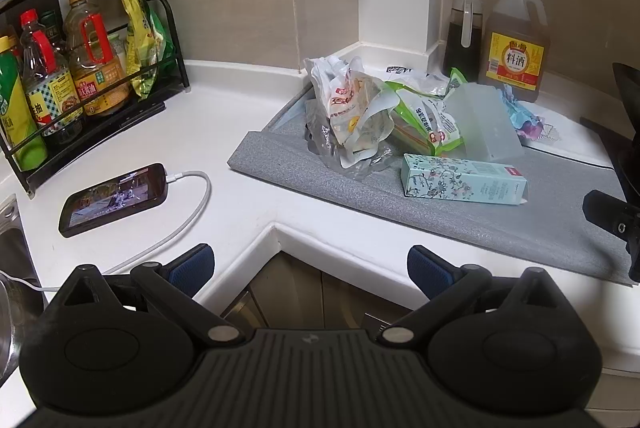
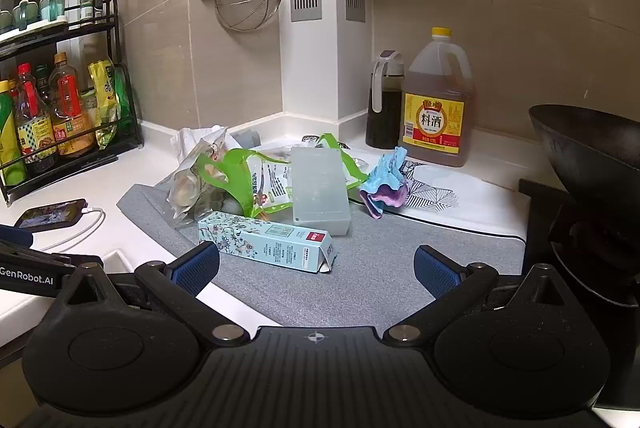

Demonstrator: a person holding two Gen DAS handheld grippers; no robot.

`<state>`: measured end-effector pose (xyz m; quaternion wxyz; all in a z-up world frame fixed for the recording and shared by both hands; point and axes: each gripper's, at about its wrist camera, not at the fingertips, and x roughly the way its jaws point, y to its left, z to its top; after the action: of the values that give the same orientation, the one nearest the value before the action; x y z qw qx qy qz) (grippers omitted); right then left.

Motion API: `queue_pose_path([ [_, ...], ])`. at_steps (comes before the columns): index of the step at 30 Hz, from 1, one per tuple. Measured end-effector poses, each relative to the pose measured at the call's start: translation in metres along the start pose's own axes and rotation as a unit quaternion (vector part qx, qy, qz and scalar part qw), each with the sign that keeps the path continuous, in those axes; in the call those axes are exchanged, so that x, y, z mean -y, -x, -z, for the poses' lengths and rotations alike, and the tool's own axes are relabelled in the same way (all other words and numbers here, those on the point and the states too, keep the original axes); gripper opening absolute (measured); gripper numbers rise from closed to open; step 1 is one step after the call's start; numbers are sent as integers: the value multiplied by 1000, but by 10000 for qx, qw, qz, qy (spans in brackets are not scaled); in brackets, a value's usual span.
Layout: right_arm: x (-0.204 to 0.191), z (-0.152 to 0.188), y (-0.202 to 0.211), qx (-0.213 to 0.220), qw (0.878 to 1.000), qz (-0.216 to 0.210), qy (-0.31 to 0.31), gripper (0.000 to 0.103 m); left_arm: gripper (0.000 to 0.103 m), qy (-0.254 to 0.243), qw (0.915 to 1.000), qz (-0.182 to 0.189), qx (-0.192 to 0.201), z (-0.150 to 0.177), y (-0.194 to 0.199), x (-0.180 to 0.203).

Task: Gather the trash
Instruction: 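Move the right tool toward the light blue milk carton on the mat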

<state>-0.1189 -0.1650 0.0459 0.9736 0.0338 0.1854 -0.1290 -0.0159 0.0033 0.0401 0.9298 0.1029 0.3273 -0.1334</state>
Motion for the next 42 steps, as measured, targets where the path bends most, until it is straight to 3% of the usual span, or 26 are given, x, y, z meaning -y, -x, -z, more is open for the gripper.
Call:
queue_pose_path([
  [26, 4, 1, -14, -124, 9999, -23, -18, 103, 103, -3, 10000, -22, 11, -5, -7, -5],
  [42, -18, -9, -61, -374, 9956, -430, 749, 103, 103, 4, 9998, -173, -31, -13, -22, -13],
])
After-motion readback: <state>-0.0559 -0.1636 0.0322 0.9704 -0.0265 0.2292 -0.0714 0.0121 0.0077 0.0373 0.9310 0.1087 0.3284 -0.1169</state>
